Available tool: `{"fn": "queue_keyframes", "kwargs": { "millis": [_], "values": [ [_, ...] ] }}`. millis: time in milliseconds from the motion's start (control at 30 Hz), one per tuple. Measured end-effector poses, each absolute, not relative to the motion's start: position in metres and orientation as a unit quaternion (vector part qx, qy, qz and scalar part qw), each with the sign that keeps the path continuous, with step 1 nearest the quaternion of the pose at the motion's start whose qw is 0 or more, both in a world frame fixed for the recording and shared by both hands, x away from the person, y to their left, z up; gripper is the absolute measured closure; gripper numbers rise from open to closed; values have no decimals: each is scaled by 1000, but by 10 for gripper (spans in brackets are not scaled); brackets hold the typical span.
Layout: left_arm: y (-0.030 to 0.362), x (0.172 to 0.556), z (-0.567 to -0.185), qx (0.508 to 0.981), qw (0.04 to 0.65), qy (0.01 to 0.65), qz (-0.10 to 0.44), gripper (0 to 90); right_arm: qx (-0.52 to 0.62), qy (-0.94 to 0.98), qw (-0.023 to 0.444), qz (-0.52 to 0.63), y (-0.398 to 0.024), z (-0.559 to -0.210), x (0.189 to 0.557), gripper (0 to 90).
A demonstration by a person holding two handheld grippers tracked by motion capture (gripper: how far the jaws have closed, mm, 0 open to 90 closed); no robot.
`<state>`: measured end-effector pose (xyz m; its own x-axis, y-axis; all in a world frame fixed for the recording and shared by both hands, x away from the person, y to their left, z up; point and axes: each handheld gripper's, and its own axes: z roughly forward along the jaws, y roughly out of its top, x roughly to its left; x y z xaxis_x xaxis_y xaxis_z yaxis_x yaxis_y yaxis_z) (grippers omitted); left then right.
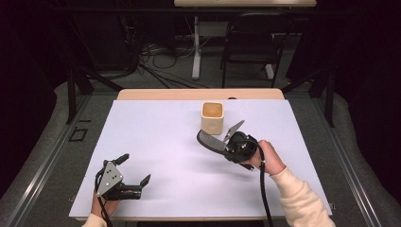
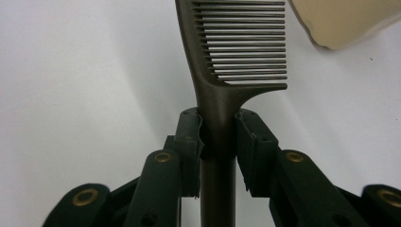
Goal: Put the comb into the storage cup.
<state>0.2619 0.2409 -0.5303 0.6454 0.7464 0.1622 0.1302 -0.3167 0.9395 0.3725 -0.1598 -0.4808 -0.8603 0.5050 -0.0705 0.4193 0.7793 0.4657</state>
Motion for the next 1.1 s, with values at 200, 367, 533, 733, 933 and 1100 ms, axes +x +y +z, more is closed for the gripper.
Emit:
{"fn": "queue_keyframes", "kwargs": {
  "millis": [200,367,533,733,933,1100],
  "values": [
    [241,262,-530,752,507,291,304,4,251,933,101,237,-166,-478,371,716],
    [241,262,-530,753,507,291,303,4,252,929,103,250,-170,-476,370,716],
    [241,262,-530,752,507,292,304,5,260,925,106,257,-174,-476,371,716],
    [241,262,-530,752,507,292,304,4,263,921,108,267,-177,-474,370,716],
    [241,262,-530,751,507,292,304,5,266,918,112,274,-180,-472,369,716],
    [241,262,-530,752,507,292,304,5,266,916,115,279,-182,-470,369,716]
  ]
}}
